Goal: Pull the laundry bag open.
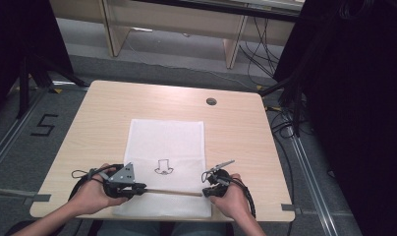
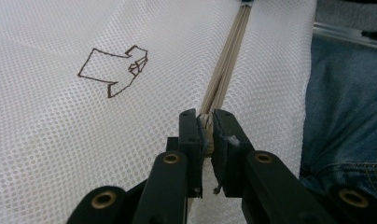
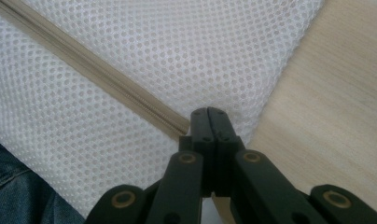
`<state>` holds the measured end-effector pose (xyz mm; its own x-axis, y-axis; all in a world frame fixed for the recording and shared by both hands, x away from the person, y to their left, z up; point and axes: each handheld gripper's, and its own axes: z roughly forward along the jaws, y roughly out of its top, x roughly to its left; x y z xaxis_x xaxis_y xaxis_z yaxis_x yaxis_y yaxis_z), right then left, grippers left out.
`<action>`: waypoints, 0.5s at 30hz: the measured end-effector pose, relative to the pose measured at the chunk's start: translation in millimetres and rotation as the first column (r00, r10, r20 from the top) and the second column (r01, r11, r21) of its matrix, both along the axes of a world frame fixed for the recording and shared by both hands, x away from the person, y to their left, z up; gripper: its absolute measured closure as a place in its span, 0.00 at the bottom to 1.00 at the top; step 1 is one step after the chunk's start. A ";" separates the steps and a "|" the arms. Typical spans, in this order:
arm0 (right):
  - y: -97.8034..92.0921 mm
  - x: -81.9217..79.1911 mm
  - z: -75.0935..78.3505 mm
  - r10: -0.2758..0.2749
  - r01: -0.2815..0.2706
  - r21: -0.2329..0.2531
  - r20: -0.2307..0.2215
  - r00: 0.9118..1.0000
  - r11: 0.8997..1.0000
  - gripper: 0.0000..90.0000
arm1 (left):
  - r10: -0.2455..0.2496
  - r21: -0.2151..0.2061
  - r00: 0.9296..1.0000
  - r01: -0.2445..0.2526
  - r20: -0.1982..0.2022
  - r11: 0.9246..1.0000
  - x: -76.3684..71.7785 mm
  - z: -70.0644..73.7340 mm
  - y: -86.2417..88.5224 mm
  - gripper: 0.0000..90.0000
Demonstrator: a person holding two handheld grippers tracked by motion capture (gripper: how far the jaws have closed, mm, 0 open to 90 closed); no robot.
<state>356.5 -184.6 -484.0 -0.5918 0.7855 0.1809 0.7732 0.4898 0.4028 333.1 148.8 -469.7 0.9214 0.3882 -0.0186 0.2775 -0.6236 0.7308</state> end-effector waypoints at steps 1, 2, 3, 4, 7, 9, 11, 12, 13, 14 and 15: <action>0.1 0.0 0.1 0.001 -0.001 -0.002 0.000 1.000 1.000 1.00 | 0.000 0.002 1.000 0.000 -0.008 1.000 -0.2 -0.6 0.6 0.91; 0.2 -0.1 0.1 -0.001 0.001 -0.002 0.000 1.000 1.000 1.00 | 0.000 0.000 1.000 0.000 -0.010 1.000 -0.6 -1.7 0.4 0.91; 0.3 -0.5 0.2 -0.004 0.004 0.001 -0.006 1.000 1.000 1.00 | -0.007 0.022 1.000 0.006 0.002 1.000 0.0 -2.0 1.3 0.91; 0.3 -0.5 0.2 -0.004 0.004 0.001 -0.006 1.000 1.000 1.00 | -0.003 0.012 1.000 0.003 -0.010 1.000 -0.3 -2.5 1.9 0.91; -0.2 -0.1 0.0 -0.005 0.005 0.003 -0.005 1.000 1.000 1.00 | -0.014 0.008 1.000 0.014 -0.002 1.000 -0.5 -2.9 4.1 0.91; -0.3 -0.1 0.0 -0.005 0.005 0.003 -0.005 1.000 1.000 1.00 | 0.003 0.011 1.000 -0.003 -0.012 1.000 -1.8 -3.5 6.4 0.91; -0.3 -0.2 -0.1 -0.005 0.005 0.003 -0.004 1.000 1.000 1.00 | 0.012 0.013 1.000 -0.012 -0.014 1.000 -2.7 -4.2 9.7 0.91; -0.3 0.1 -0.1 -0.001 0.001 0.002 -0.002 1.000 1.000 1.00 | 0.013 0.018 1.000 -0.013 -0.019 1.000 -2.9 -4.6 12.9 0.91; -0.3 0.1 0.0 0.000 0.000 0.001 -0.002 1.000 1.000 1.00 | 0.023 -0.007 0.999 -0.024 -0.025 1.000 -4.2 -5.5 13.1 0.91; -0.3 0.1 0.0 0.000 0.000 0.001 -0.002 1.000 1.000 1.00 | 0.023 -0.007 0.999 -0.024 -0.025 1.000 -4.2 -5.5 13.1 0.91; -0.4 0.5 -0.4 0.007 -0.007 0.002 0.007 1.000 1.000 1.00 | 0.015 0.009 1.000 -0.015 -0.023 1.000 -4.5 -4.7 13.6 0.91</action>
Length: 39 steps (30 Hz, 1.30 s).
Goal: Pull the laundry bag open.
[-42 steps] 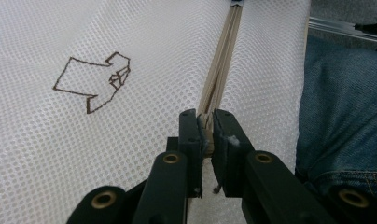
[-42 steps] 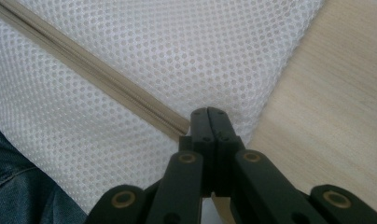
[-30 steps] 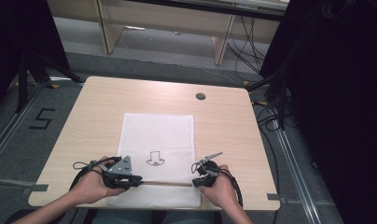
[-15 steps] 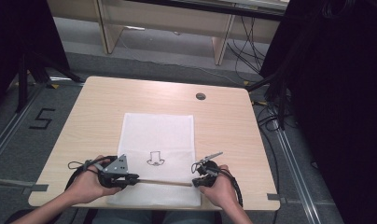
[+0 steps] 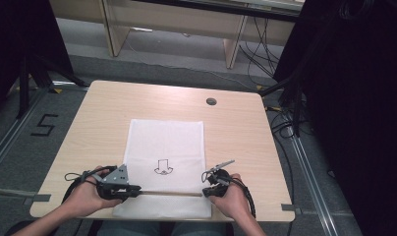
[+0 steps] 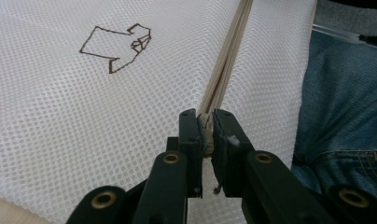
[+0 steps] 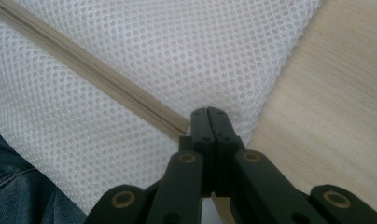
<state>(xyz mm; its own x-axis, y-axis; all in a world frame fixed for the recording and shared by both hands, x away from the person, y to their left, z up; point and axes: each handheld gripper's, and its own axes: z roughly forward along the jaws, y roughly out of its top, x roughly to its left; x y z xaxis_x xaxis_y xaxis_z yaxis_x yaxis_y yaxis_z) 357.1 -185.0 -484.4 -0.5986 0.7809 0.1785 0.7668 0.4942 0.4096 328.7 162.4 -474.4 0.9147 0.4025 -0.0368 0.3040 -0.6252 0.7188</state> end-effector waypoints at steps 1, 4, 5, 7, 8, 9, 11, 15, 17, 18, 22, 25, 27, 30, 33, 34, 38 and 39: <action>0.0 0.0 0.0 0.000 0.000 0.000 0.000 1.000 1.000 1.00 | 0.000 0.000 1.000 0.000 0.000 1.000 0.0 0.0 0.0 0.91; 0.8 -1.3 0.5 -0.016 0.016 0.000 -0.012 1.000 1.000 1.00 | 0.001 -0.013 1.000 -0.002 -0.004 1.000 -0.3 -0.4 -0.2 0.91; 0.7 -1.2 0.1 -0.014 0.014 0.006 -0.014 1.000 1.000 1.00 | 0.002 -0.015 1.000 -0.002 -0.006 1.000 -0.6 -0.4 -0.2 0.91; 0.2 -0.9 0.3 -0.013 0.013 0.001 -0.010 1.000 1.000 1.00 | -0.002 -0.004 1.000 0.002 0.000 1.000 -0.6 0.2 0.4 0.91; 0.1 -0.9 0.3 -0.012 0.012 0.001 -0.010 1.000 1.000 1.00 | -0.003 -0.005 1.000 0.003 -0.002 1.000 -0.6 0.1 0.5 0.91; -0.1 -0.6 0.0 -0.006 0.006 0.003 -0.007 1.000 1.000 1.00 | -0.003 -0.006 1.000 0.003 -0.003 1.000 -0.7 0.0 0.5 0.91; -0.5 -0.1 -0.3 0.002 -0.002 0.004 -0.001 1.000 1.000 1.00 | -0.005 0.004 1.000 0.005 0.005 1.000 -0.8 -0.2 0.7 0.91; 0.3 -1.1 0.0 -0.012 0.012 0.007 -0.014 1.000 1.000 1.00 | 0.003 0.002 1.000 -0.003 0.007 1.000 -1.6 0.3 4.6 0.91; -0.4 -0.2 -0.2 0.000 0.000 0.002 -0.003 1.000 1.000 1.00 | 0.011 0.002 1.000 -0.011 0.006 1.000 -2.5 -0.1 6.7 0.91; 0.3 -1.0 0.3 -0.013 0.013 0.001 -0.010 1.000 1.000 1.00 | 0.008 0.015 1.000 -0.008 0.012 1.000 -1.7 0.2 8.3 0.91; 0.3 -1.0 0.4 -0.013 0.013 -0.001 -0.010 1.000 1.000 1.00 | 0.023 0.011 1.000 -0.023 0.006 1.000 -2.1 -1.0 10.7 0.91; 0.2 -0.8 0.3 -0.013 0.013 0.000 -0.011 1.000 1.000 1.00 | 0.024 -0.001 1.000 -0.024 -0.002 1.000 -1.4 -1.4 12.4 0.91; -0.1 -0.7 0.3 -0.013 0.013 0.002 -0.012 1.000 1.000 1.00 | 0.033 -0.007 0.999 -0.033 -0.006 0.999 -2.3 -1.1 12.9 0.91; 0.2 -0.8 0.3 -0.013 0.013 0.000 -0.011 1.000 1.000 1.00 | 0.032 0.002 1.000 -0.032 -0.001 1.000 -1.9 -0.9 13.2 0.91; 0.0 -0.9 0.3 -0.013 0.013 0.001 -0.011 1.000 1.000 1.00 | 0.033 -0.011 0.999 -0.033 -0.009 0.999 -2.1 -1.6 13.1 0.91; -0.5 0.0 -0.4 0.003 -0.003 0.003 0.000 1.000 1.000 1.00 | 0.029 0.015 1.000 -0.029 0.003 0.999 -1.9 -0.6 14.2 0.91; 0.0 -1.0 0.3 -0.014 0.014 0.001 -0.010 1.000 1.000 1.00 | 0.042 0.010 0.999 -0.042 0.001 0.999 -1.3 -1.2 19.9 0.91; 0.0 -0.9 0.3 -0.014 0.014 0.001 -0.010 1.000 1.000 1.00 | 0.058 -0.013 0.998 -0.058 -0.013 0.998 -2.2 -1.9 21.9 0.91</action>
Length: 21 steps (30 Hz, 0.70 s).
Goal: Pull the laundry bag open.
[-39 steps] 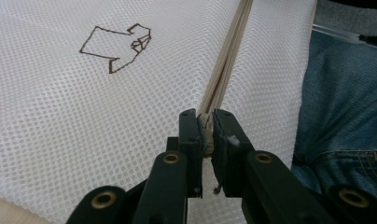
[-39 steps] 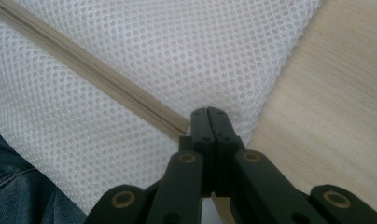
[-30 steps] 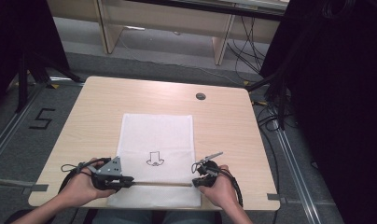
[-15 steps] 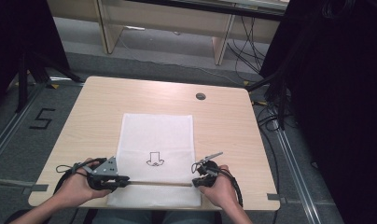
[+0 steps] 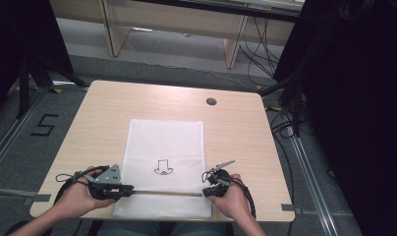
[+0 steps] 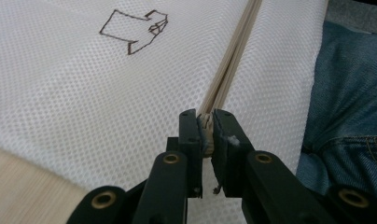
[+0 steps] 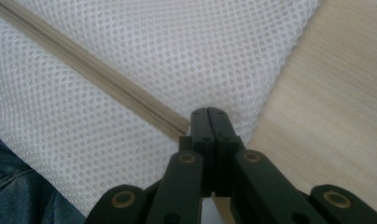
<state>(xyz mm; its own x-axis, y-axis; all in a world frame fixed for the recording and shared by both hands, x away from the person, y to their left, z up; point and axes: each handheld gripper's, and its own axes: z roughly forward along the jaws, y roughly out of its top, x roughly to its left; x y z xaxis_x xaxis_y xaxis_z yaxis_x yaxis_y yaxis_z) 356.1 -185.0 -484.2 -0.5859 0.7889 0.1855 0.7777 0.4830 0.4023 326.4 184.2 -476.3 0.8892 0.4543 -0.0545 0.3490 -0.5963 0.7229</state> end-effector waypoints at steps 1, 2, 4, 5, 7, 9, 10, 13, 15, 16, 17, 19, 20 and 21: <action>0.1 0.2 0.1 0.002 -0.002 0.000 -0.001 1.000 1.000 1.00 | 0.004 -0.013 1.000 -0.004 -0.009 1.000 0.0 0.6 1.6 0.91; -0.2 1.3 -0.3 0.014 -0.014 -0.001 0.008 1.000 1.000 1.00 | -0.001 -0.002 1.000 0.001 0.003 1.000 -0.1 1.2 1.3 0.91; -0.1 1.3 -0.3 0.014 -0.014 -0.001 0.007 1.000 1.000 1.00 | -0.004 0.007 1.000 0.004 0.007 1.000 -0.1 1.1 0.6 0.91; 0.0 1.0 -0.3 0.012 -0.012 -0.001 0.010 1.000 1.000 1.00 | -0.013 0.006 1.000 0.013 0.012 1.000 0.6 0.7 0.3 0.91; 1.1 -0.6 0.4 -0.006 0.006 -0.003 -0.004 1.000 1.000 1.00 | -0.001 -0.004 1.000 0.001 -0.002 1.000 -0.1 -0.1 0.5 0.91; 0.4 0.2 0.2 0.000 0.000 -0.003 -0.002 1.000 1.000 1.00 | -0.011 0.010 1.000 0.011 0.007 1.000 -0.3 -0.2 0.8 0.91; 0.4 0.2 0.2 0.000 0.000 -0.003 -0.002 1.000 1.000 1.00 | -0.017 0.022 1.000 0.017 0.015 1.000 0.4 0.6 2.1 0.91; 0.2 0.2 -0.1 0.001 -0.001 0.001 0.001 1.000 1.000 1.00 | -0.001 -0.004 1.000 0.001 -0.005 1.000 -2.1 0.6 1.3 0.91; 0.0 0.2 0.0 -0.001 0.001 0.000 -0.002 1.000 1.000 1.00 | -0.001 -0.005 1.000 0.001 -0.007 1.000 -2.3 0.3 1.5 0.91; 0.2 0.2 0.1 -0.002 0.002 0.000 -0.002 1.000 1.000 1.00 | -0.004 -0.002 1.000 0.004 -0.008 1.000 -1.9 0.1 2.1 0.91; 0.3 0.2 0.0 0.001 -0.001 -0.001 0.002 1.000 1.000 1.00 | -0.007 0.007 1.000 0.007 -0.005 1.000 -1.2 -0.1 2.6 0.91; 0.2 0.0 0.0 0.000 0.000 0.001 0.000 1.000 1.000 1.00 | -0.007 0.011 1.000 0.007 -0.002 1.000 -1.6 -0.3 2.6 0.91; 0.1 -0.2 0.0 -0.002 0.002 0.000 0.000 1.000 1.000 1.00 | -0.008 0.011 1.000 0.009 -0.005 1.000 -1.0 -0.4 3.1 0.91; 0.1 -0.1 0.0 -0.002 0.002 0.000 -0.001 1.000 1.000 1.00 | -0.003 0.004 1.000 0.003 -0.009 1.000 -1.9 0.1 3.4 0.91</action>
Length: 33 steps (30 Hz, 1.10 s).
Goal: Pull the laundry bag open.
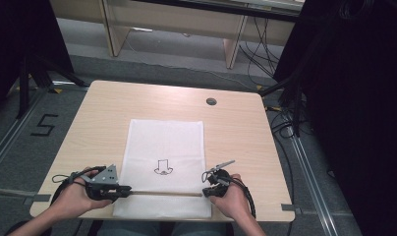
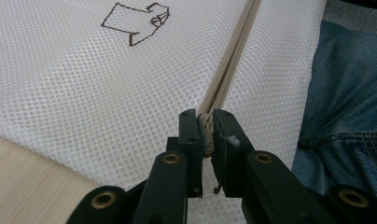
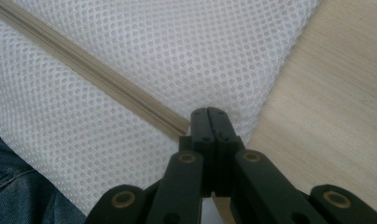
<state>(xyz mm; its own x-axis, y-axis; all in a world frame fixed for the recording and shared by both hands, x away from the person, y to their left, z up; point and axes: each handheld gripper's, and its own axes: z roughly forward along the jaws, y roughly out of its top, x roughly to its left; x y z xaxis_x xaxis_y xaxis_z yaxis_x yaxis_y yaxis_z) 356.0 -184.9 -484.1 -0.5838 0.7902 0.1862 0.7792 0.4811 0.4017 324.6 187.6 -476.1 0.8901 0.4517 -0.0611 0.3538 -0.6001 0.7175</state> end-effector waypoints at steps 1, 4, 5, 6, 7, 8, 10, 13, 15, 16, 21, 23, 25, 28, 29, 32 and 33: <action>0.0 0.1 0.0 0.001 -0.001 -0.001 0.000 1.000 1.000 1.00 | -0.006 0.008 1.000 0.006 0.005 1.000 0.6 0.2 0.2 0.91; -0.1 0.0 0.0 0.000 0.000 0.000 0.000 1.000 1.000 1.00 | -0.002 -0.001 1.000 0.002 -0.003 1.000 0.1 -0.5 0.0 0.91; -0.1 0.0 0.0 0.000 0.000 0.000 0.000 1.000 1.000 1.00 | -0.002 -0.001 1.000 0.002 -0.003 1.000 0.1 -0.5 0.0 0.91; -0.1 0.1 0.0 0.000 0.000 0.000 -0.001 1.000 1.000 1.00 | -0.004 0.005 1.000 0.004 -0.001 1.000 0.6 -0.7 0.7 0.91; -0.1 0.1 0.0 0.000 0.000 0.000 -0.001 1.000 1.000 1.00 | -0.014 0.013 1.000 0.014 0.006 1.000 2.1 -0.5 2.0 0.91; -0.1 0.1 0.0 0.000 0.000 0.000 -0.001 1.000 1.000 1.00 | -0.004 0.005 1.000 0.004 -0.004 1.000 1.5 -0.8 1.8 0.91; -0.1 0.1 0.0 -0.001 0.001 0.000 -0.001 1.000 1.000 1.00 | -0.002 -0.003 1.000 0.002 -0.004 1.000 0.5 -0.5 1.1 0.91; -0.2 0.1 0.1 -0.003 0.003 0.000 -0.003 1.000 1.000 1.00 | -0.007 0.010 1.000 0.007 -0.005 1.000 1.2 -0.5 2.3 0.91; 0.0 -0.3 0.4 -0.012 0.012 -0.002 -0.009 1.000 1.000 1.00 | -0.011 0.005 1.000 0.011 -0.008 1.000 1.9 -1.1 2.6 0.91; 0.0 -0.3 0.4 -0.012 0.012 -0.002 -0.009 1.000 1.000 1.00 | -0.011 0.005 1.000 0.011 -0.008 1.000 1.9 -1.1 2.6 0.91; 0.5 -0.3 -0.4 0.000 0.000 0.010 -0.004 1.000 1.000 1.00 | -0.004 0.024 1.000 0.004 -0.005 1.000 0.9 -1.2 3.7 0.91; 0.6 -0.2 -0.2 0.000 0.000 0.007 -0.003 1.000 1.000 1.00 | 0.004 0.027 1.000 -0.004 -0.006 1.000 1.9 -2.5 7.8 0.91; 0.1 0.4 -0.4 0.004 -0.004 0.007 0.001 1.000 1.000 1.00 | 0.017 0.030 1.000 -0.017 -0.005 0.999 2.1 -2.8 12.1 0.91; 0.1 1.1 -0.5 0.019 -0.019 0.005 0.012 1.000 1.000 1.00 | 0.037 0.024 0.999 -0.036 -0.011 0.999 2.2 -3.0 18.1 0.91; 0.2 1.2 -0.4 0.019 -0.019 0.003 0.011 1.000 1.000 1.00 | 0.037 0.011 0.999 -0.037 -0.018 0.999 1.5 -3.2 18.0 0.91; 0.2 1.0 -0.5 0.013 -0.013 0.004 0.009 1.000 1.000 1.00 | 0.022 0.044 1.000 -0.022 -0.006 0.999 2.6 -2.6 19.0 0.91; 0.2 1.0 -0.5 0.013 -0.013 0.004 0.009 1.000 1.000 1.00 | 0.022 0.044 1.000 -0.022 -0.006 0.999 2.6 -2.6 19.0 0.91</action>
<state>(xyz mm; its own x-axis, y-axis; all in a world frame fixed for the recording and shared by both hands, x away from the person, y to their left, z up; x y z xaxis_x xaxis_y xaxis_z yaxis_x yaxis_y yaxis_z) 357.0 -184.7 -484.7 -0.5954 0.7820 0.1841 0.7696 0.4894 0.4102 327.2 206.6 -478.7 0.8794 0.4738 -0.0467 0.3721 -0.6228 0.6882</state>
